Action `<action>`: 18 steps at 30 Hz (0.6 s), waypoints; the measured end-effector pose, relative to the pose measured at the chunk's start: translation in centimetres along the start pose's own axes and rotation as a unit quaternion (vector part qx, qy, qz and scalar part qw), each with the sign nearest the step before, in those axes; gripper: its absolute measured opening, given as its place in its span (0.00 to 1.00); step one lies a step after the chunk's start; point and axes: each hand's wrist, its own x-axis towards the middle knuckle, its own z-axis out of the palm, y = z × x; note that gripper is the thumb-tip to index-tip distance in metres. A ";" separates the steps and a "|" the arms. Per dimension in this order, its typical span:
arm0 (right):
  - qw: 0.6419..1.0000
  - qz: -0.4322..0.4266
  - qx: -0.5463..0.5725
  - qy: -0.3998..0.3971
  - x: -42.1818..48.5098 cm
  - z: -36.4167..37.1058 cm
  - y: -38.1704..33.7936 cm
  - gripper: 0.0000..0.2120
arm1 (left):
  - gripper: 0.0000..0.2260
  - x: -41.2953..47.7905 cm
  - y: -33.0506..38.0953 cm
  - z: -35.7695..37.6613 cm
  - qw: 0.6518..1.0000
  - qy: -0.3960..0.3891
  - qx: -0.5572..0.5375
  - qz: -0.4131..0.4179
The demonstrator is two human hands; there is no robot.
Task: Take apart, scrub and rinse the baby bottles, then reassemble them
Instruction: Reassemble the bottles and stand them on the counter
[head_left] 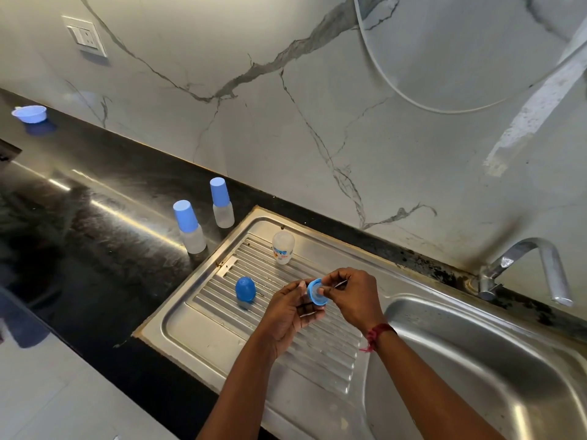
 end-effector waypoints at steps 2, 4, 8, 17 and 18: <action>1.000 0.002 -0.008 0.002 0.1 0.0 -0.1 0.08 | 0.11 -0.1 0.0 -0.1 1.000 -0.007 0.014 0.008; 1.000 0.002 -0.019 0.003 0.2 0.2 -0.1 0.08 | 0.10 -0.1 0.1 0.0 0.999 -0.012 0.046 0.023; 1.000 0.014 -0.021 -0.003 0.2 0.4 -0.3 0.10 | 0.11 0.0 0.0 0.1 0.994 -0.010 0.102 0.039; 0.990 0.092 0.022 -0.102 0.2 -0.4 -0.1 0.10 | 0.06 0.3 -0.5 0.0 0.989 0.009 0.137 0.057; 0.989 0.099 0.023 -0.109 0.1 -0.4 -0.1 0.09 | 0.06 0.4 -0.5 0.1 0.987 0.014 0.150 0.061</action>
